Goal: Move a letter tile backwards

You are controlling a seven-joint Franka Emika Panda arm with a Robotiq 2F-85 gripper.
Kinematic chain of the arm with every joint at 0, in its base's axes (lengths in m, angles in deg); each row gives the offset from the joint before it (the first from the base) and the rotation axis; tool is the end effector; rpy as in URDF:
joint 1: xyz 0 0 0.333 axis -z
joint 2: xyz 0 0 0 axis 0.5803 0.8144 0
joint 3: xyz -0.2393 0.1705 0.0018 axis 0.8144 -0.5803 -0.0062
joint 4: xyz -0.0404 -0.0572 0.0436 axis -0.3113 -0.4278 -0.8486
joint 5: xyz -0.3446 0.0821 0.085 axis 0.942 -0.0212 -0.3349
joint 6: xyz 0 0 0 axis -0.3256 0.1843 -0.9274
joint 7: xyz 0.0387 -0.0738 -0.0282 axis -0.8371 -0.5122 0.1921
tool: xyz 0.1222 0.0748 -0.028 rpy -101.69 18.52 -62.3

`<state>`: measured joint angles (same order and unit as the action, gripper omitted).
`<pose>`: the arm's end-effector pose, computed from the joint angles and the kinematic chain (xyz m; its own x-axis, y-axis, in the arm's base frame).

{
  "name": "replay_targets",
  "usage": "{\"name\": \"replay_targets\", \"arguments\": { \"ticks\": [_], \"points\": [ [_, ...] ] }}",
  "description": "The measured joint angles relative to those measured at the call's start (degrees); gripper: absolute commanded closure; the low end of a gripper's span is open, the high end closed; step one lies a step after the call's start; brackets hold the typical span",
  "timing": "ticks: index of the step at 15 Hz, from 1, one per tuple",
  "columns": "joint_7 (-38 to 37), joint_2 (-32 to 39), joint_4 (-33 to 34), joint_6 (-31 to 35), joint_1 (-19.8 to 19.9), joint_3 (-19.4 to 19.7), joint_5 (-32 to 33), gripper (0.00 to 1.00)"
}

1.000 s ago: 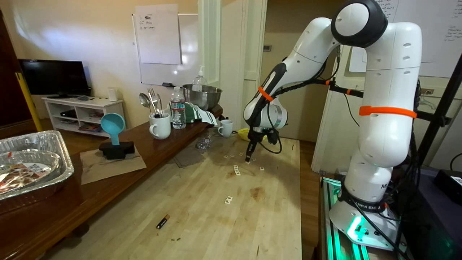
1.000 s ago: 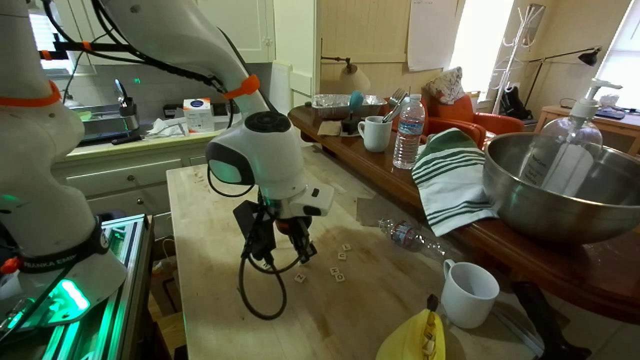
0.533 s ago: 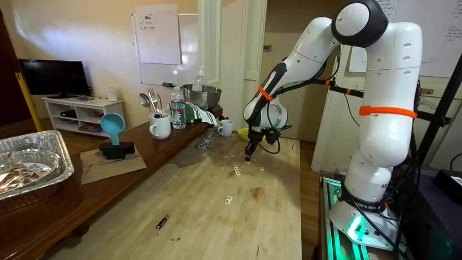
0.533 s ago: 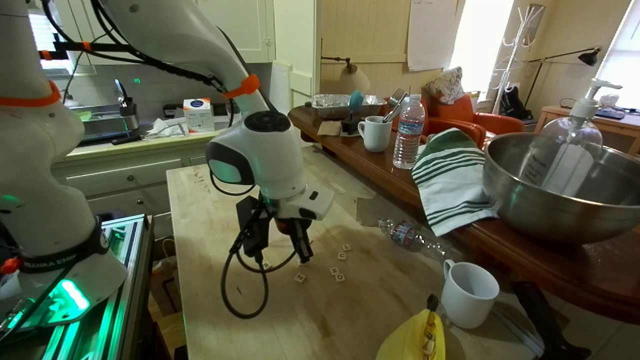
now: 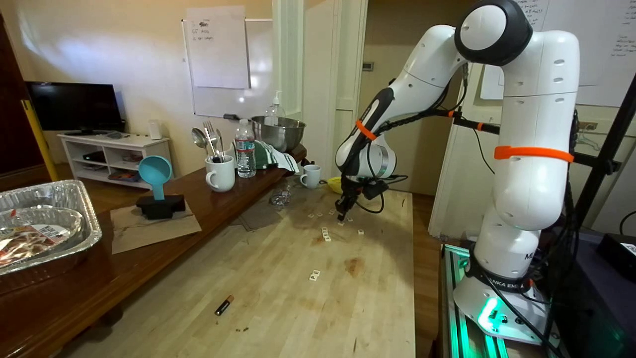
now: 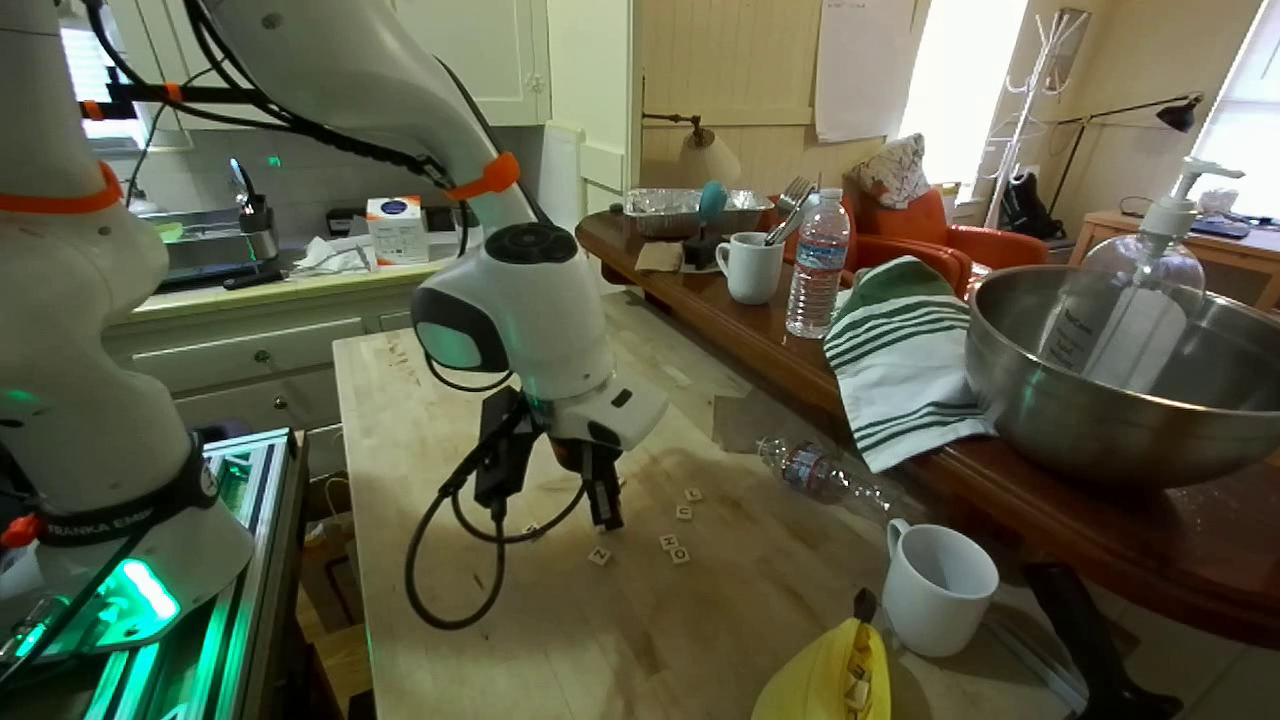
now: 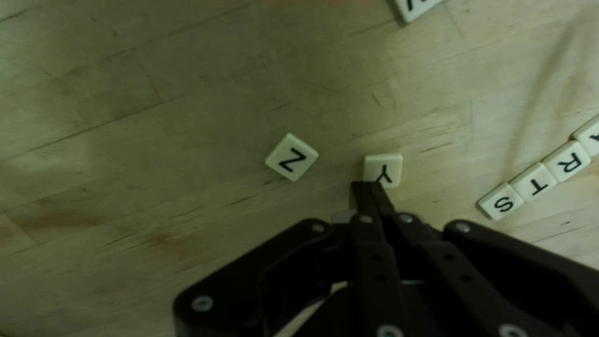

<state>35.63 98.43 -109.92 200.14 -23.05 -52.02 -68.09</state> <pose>0.4117 -0.1698 0.1848 0.9482 -0.2327 0.2165 -0.2202 -0.9721 -0.0806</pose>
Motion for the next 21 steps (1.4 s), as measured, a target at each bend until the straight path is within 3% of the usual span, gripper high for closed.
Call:
{"name": "replay_targets", "arguments": {
  "ticks": [10,21],
  "points": [
    [-5.0,0.7,0.1,0.7,-1.2,0.4,1.6,1.00],
    [0.1,2.9,1.4,6.2,-1.2,-5.4,1.2,1.00]
  ]
}}
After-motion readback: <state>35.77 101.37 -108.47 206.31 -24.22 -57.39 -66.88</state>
